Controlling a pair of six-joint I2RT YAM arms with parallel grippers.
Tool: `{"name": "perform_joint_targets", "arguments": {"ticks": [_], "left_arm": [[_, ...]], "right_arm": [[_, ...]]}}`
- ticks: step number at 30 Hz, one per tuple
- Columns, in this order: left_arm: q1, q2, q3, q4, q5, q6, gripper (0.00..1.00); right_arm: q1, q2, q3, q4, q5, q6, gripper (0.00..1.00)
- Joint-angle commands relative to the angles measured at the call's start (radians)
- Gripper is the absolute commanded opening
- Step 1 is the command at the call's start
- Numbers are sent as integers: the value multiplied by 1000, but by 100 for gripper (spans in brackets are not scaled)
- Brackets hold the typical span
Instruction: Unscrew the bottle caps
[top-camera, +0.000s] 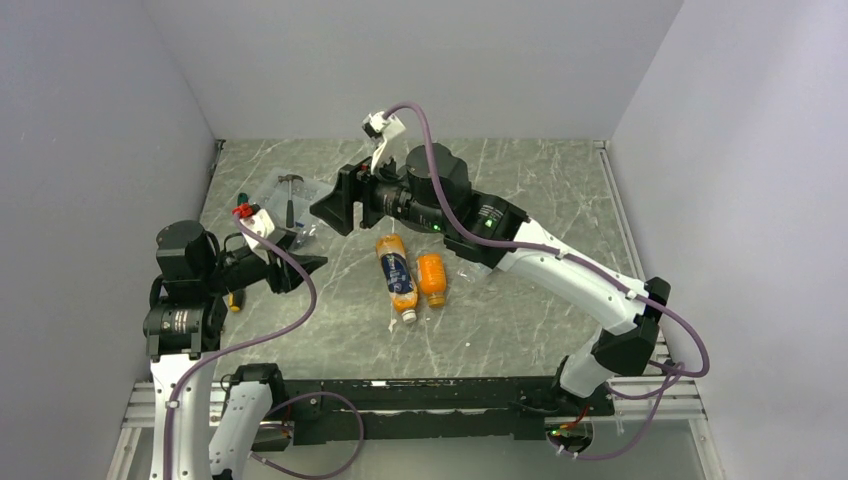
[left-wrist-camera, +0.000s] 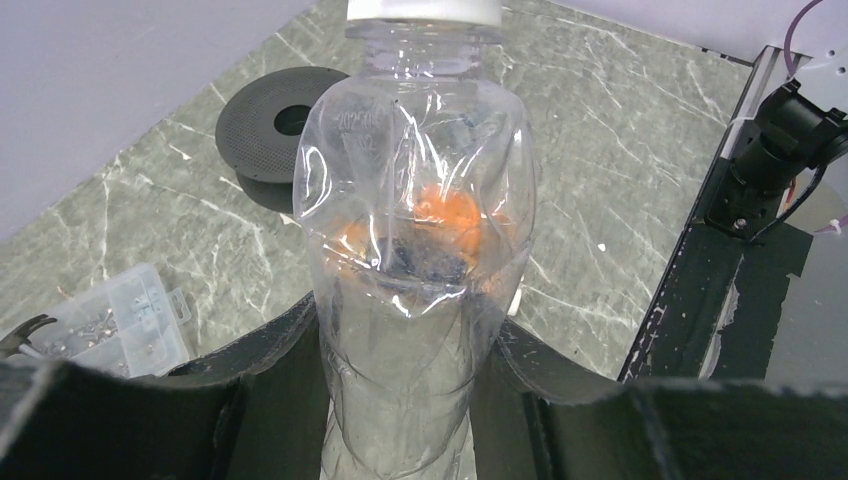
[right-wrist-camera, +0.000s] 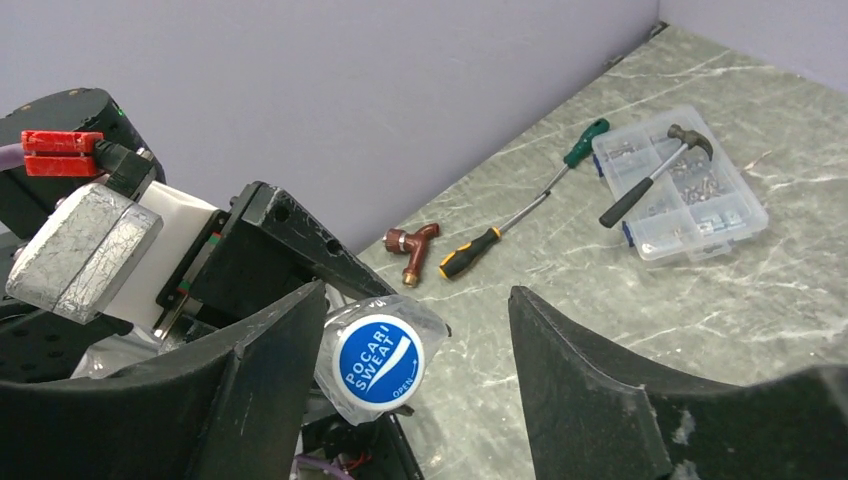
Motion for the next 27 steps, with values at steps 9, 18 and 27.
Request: {"name": "perform_joint_targets", "arguments": {"ticks": [9, 18, 27], "left_arm": [[4, 0, -7, 54, -9, 7, 20], [4, 45, 44, -28, 157, -34, 24], [4, 101, 106, -21, 422, -249, 23]], "right_arm": [[1, -17, -21, 55, -22, 40, 42], [-46, -105, -125, 219, -211, -67, 16], [-112, -148, -205, 485, -694, -92, 14]]}}
